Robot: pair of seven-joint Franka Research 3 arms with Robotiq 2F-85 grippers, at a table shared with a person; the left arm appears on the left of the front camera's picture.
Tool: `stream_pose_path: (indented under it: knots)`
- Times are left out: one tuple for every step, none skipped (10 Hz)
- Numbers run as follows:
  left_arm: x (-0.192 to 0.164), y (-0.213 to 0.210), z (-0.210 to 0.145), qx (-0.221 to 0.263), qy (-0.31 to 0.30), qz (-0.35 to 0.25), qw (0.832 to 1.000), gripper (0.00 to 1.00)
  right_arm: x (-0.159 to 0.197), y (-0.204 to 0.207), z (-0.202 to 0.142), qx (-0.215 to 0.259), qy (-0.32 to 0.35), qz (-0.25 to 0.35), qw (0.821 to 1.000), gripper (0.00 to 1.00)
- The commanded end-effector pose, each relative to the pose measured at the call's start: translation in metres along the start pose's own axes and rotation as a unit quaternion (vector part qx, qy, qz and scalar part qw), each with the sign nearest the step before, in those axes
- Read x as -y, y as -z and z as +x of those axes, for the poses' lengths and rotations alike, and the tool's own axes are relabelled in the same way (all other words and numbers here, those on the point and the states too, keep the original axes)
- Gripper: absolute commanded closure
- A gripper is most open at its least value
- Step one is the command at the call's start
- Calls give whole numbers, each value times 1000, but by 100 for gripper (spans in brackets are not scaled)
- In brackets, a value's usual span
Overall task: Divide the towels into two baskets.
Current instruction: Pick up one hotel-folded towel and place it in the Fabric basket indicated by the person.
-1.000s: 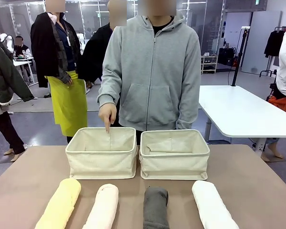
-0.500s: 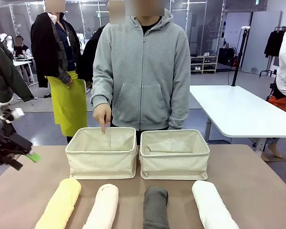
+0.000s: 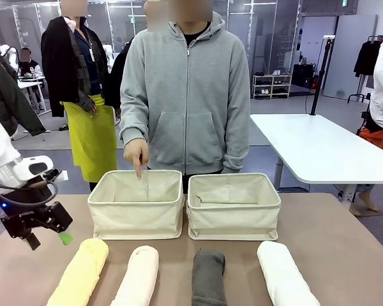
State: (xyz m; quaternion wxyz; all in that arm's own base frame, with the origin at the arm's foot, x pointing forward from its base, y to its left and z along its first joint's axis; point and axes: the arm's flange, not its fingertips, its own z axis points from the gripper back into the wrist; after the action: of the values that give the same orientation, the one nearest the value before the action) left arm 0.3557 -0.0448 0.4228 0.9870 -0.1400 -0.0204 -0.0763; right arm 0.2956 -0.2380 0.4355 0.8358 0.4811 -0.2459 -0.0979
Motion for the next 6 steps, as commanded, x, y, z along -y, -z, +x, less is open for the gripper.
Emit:
stream_pose_path:
  knots:
    - [2, 23, -13, -16, -32, 19, 999, 0, -2, -2, 0, 3, -3, 1, 1000, 0]
    - [5, 34, -14, -14, -40, 22, 999, 0, -2, -2, 0, 3, -3, 1, 1000, 0]
    - [7, 47, -14, -19, -48, 23, 998, 0, -2, -2, 0, 3, -3, 1, 1000, 0]
    - [11, 61, -17, -21, -47, 18, 999, 0, -2, -2, 0, 3, -3, 1, 1000, 0]
    - [15, 71, -18, -29, -42, 16, 999, 0, -2, -2, 0, 3, -3, 1, 1000, 0]
    - [18, 81, -18, -35, -37, 14, 999, 0, -2, -2, 0, 3, -3, 1, 1000, 0]
